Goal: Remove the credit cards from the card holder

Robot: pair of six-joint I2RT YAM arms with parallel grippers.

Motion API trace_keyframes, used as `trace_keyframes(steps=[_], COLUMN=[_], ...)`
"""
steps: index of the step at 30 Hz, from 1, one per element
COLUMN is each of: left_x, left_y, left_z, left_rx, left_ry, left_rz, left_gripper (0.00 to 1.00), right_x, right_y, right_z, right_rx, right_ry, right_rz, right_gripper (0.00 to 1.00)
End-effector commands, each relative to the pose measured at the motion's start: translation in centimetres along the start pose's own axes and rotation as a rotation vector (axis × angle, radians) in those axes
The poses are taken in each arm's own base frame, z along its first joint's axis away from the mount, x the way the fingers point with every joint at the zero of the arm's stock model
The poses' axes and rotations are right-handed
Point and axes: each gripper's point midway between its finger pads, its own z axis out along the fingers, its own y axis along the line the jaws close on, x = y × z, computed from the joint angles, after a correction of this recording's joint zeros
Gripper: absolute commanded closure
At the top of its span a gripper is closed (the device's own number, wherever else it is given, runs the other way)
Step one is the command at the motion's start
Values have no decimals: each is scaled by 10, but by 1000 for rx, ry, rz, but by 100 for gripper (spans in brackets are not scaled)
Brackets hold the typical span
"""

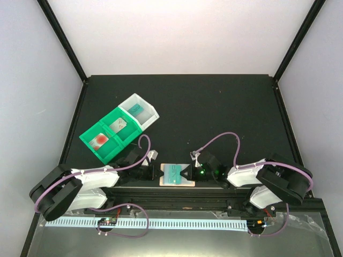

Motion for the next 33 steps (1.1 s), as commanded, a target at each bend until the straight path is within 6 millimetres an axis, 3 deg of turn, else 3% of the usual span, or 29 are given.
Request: trace_keyframes(steps=[1, 8, 13, 18, 26, 33], left_x=[17, 13, 4, -1, 2, 8], left_y=[36, 25, -4, -15, -35, -32], left_z=[-2, -7, -16, -20, -9, 4], left_rx=[-150, -115, -17, 6, 104, 102], left_ry=[26, 21, -10, -25, 17, 50], left_rz=[-42, -33, -12, 2, 33, 22], left_gripper=[98, 98, 95, 88, 92, 96], right_x=[-4, -7, -8, -8, -7, -7], right_y=[-8, -12, -4, -2, -7, -7], right_z=[-6, -10, -7, -1, 4, 3], right_rx=[28, 52, 22, 13, 11, 10], right_ry=[-32, -42, -39, -26, -20, -27], right_rz=[-6, -9, -13, -12, 9, 20], right_gripper=[99, 99, 87, 83, 83, 83])
